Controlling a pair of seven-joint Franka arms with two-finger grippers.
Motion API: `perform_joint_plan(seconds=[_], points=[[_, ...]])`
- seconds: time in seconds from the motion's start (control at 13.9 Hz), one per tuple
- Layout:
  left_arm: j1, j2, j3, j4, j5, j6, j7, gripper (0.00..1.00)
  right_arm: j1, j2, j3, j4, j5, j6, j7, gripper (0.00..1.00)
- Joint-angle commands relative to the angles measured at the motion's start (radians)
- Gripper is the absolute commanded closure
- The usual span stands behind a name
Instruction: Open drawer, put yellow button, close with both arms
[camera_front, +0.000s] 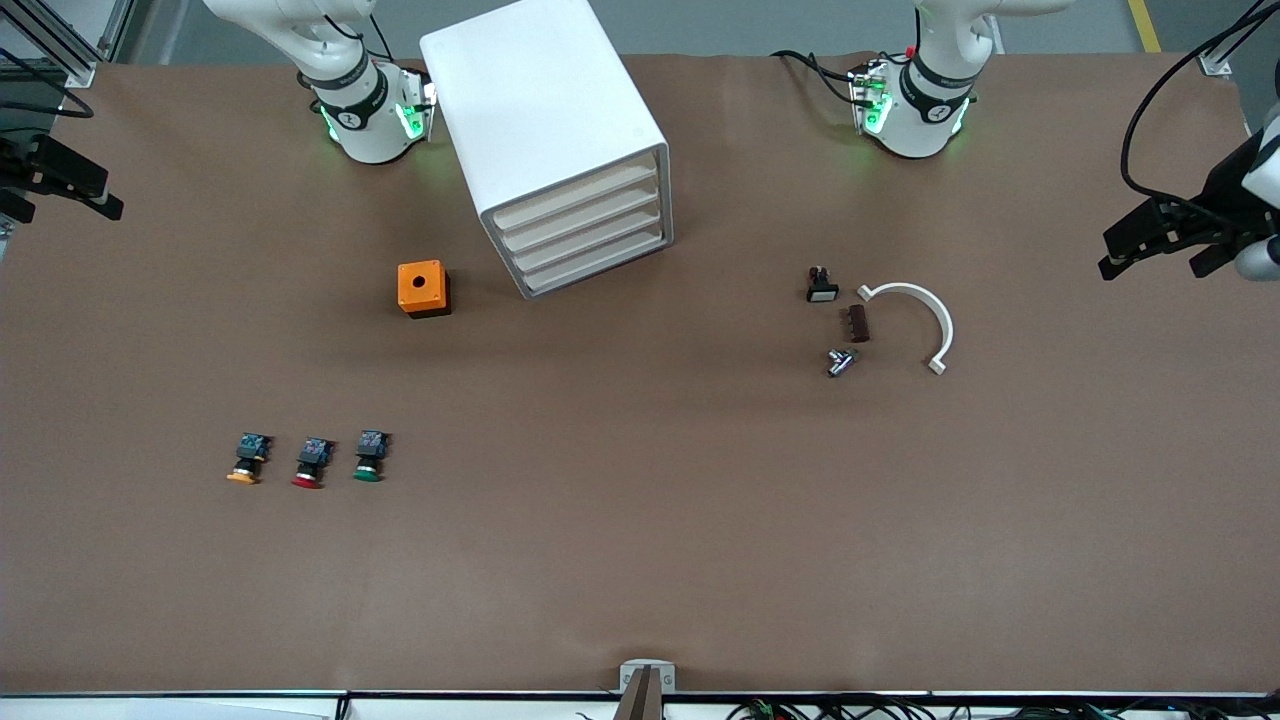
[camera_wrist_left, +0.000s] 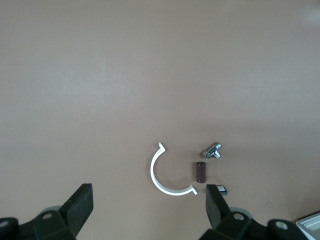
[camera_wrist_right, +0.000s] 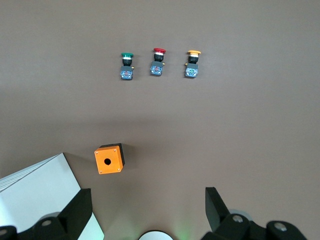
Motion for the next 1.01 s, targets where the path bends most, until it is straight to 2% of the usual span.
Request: perform_joint_plan(seconds=[0.0, 0.43, 0.58, 0.72, 0.94], points=[[-0.001, 0.040, 0.002, 0.026, 0.019, -0.022, -0.010, 0.01, -0.006, -0.020, 0.002, -0.019, 0.000, -0.002, 0.008, 0.00], [-0.025, 0.180, -0.006, 0.024, 0.017, -0.022, -0.021, 0.01, -0.004, -0.019, 0.005, -0.017, 0.001, 0.000, 0.008, 0.00], [-0.077, 0.239, -0.007, 0.032, 0.012, -0.026, -0.074, 0.01, -0.004, -0.019, 0.005, -0.017, 0.001, -0.003, 0.008, 0.00], [-0.141, 0.307, -0.009, 0.069, -0.067, -0.066, -0.273, 0.01, -0.004, -0.019, 0.005, -0.019, 0.001, -0.003, 0.008, 0.00], [-0.227, 0.417, -0.018, 0.138, -0.274, -0.089, -0.673, 0.01, -0.006, -0.019, 0.003, -0.019, 0.001, 0.003, 0.008, 0.00]])
